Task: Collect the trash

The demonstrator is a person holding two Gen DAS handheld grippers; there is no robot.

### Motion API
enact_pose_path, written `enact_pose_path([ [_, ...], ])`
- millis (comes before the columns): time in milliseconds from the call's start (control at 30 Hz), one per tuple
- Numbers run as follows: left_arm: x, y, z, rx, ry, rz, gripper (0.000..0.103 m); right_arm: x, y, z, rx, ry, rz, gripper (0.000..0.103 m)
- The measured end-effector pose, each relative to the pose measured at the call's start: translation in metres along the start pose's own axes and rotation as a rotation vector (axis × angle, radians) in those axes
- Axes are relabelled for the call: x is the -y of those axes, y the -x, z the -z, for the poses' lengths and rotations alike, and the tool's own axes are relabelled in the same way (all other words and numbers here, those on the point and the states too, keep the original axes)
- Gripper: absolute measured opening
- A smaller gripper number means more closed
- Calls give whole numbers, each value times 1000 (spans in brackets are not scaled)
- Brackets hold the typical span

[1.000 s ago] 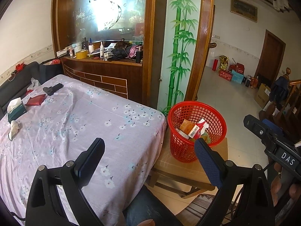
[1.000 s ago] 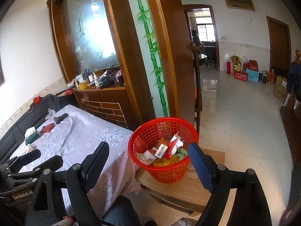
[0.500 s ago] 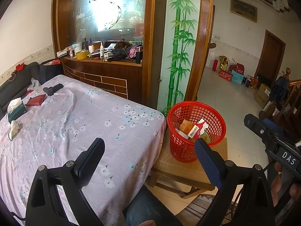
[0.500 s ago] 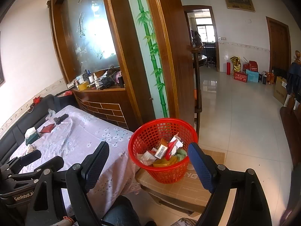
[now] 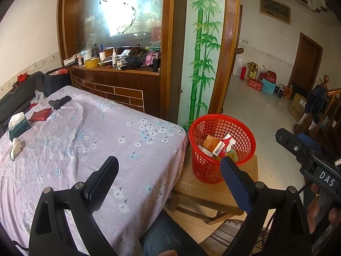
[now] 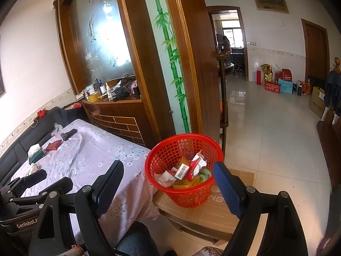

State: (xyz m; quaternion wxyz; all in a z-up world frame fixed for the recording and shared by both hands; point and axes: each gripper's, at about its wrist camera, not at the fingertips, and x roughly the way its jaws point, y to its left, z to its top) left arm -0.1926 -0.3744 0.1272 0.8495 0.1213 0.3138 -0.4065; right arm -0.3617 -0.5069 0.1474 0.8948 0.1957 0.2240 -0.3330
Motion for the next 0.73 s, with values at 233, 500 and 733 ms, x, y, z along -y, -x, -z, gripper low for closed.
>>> enact_pose_path([
  [233,1,0,0,-1,1,1,95,0,1,0,3,3,3,89],
  [500,2,0,0,1,0,-1,95,0,1,0,2,3,3,89],
  [733,-1,-4,-2,9,18,27,95,1,1,0,5,1,6,89],
])
